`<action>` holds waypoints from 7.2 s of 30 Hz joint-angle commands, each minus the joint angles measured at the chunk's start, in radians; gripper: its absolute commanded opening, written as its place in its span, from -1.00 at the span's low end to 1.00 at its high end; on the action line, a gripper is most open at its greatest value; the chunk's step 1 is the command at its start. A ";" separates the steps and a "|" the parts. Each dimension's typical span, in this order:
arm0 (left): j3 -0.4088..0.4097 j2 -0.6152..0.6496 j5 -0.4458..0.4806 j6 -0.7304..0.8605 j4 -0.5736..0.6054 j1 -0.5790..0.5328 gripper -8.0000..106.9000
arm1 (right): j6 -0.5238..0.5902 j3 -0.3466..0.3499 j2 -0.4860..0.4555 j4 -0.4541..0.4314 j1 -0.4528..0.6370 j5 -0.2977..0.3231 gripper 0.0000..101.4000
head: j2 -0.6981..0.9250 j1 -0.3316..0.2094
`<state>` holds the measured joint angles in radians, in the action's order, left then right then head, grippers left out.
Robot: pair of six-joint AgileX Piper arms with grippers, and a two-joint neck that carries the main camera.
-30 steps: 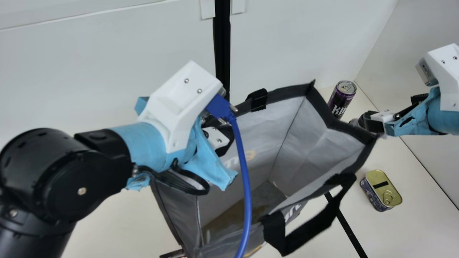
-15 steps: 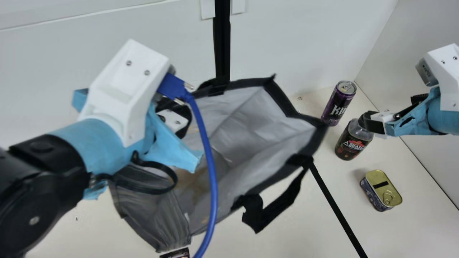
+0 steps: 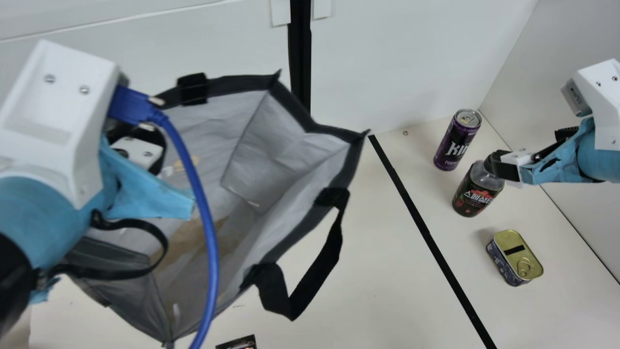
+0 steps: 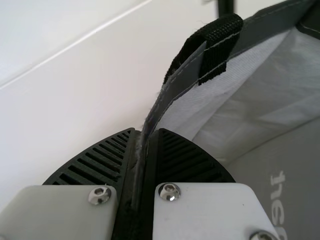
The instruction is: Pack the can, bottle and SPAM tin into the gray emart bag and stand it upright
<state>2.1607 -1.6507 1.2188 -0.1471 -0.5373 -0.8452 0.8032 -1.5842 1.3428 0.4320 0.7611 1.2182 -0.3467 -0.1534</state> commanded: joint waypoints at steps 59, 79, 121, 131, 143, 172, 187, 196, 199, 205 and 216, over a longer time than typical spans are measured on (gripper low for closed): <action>-0.648 0.096 0.001 -0.615 -0.182 -0.295 -1.00 | 0.000 0.000 0.000 0.000 0.000 0.000 0.87 | -0.002 -0.021; -0.759 0.120 -0.249 -0.540 0.226 -0.134 -1.00 | 0.000 0.000 0.000 0.000 0.000 0.000 0.87 | -0.002 -0.021; -0.867 0.158 -0.404 0.210 1.063 0.321 -1.00 | 0.000 0.000 0.000 0.000 0.000 0.000 0.87 | -0.002 -0.021; -0.863 0.153 -0.401 0.225 1.058 0.347 -1.00 | 0.000 0.000 0.000 0.000 0.000 0.000 0.87 | -0.002 -0.021; -0.863 0.153 -0.401 0.225 1.058 0.347 -1.00 | 0.000 0.000 0.000 0.000 0.000 0.000 0.87 | -0.002 -0.021; -0.863 0.153 -0.401 0.225 1.058 0.347 -1.00 | -0.096 -0.117 0.080 -0.064 -0.069 0.002 0.87 | -0.002 -0.021; -0.863 0.153 -0.401 0.225 1.058 0.347 -1.00 | -0.173 -0.273 0.241 -0.135 -0.126 0.002 0.87 | -0.002 -0.021; -0.863 0.153 -0.401 0.225 1.058 0.347 -1.00 | -0.201 -0.343 0.334 -0.182 -0.156 0.002 0.87 | -0.002 -0.021; -0.863 0.153 -0.401 0.225 1.058 0.347 -1.00 | -0.207 -0.367 0.367 -0.196 -0.164 0.002 0.87 | -0.002 -0.021; -0.863 0.153 -0.401 0.225 1.058 0.347 -1.00 | -0.226 -0.413 0.431 -0.219 -0.178 0.002 0.87 | -0.002 -0.021; -0.863 0.153 -0.401 0.225 1.058 0.347 -1.00 | -0.253 -0.491 0.549 -0.236 -0.200 0.002 0.87 | -0.002 -0.021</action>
<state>1.2978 -1.4973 0.8174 0.0782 0.5208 -0.4981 0.5537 -2.0688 1.8812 0.1965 0.5623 1.2201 -0.3467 -0.1534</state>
